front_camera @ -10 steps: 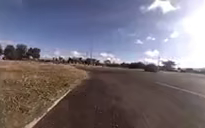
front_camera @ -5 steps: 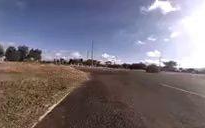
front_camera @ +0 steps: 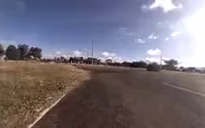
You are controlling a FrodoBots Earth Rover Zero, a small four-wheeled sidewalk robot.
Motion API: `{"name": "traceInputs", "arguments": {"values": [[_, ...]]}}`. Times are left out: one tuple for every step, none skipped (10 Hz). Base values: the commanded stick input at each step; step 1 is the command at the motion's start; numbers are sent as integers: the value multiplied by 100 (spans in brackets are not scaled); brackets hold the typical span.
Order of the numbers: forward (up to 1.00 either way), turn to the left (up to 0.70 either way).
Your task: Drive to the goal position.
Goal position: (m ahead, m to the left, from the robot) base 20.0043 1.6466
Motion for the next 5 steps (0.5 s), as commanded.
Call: {"name": "traceInputs", "arguments": {"values": [[45, 0], [45, 0], [45, 0], [45, 0], [45, 0]]}}
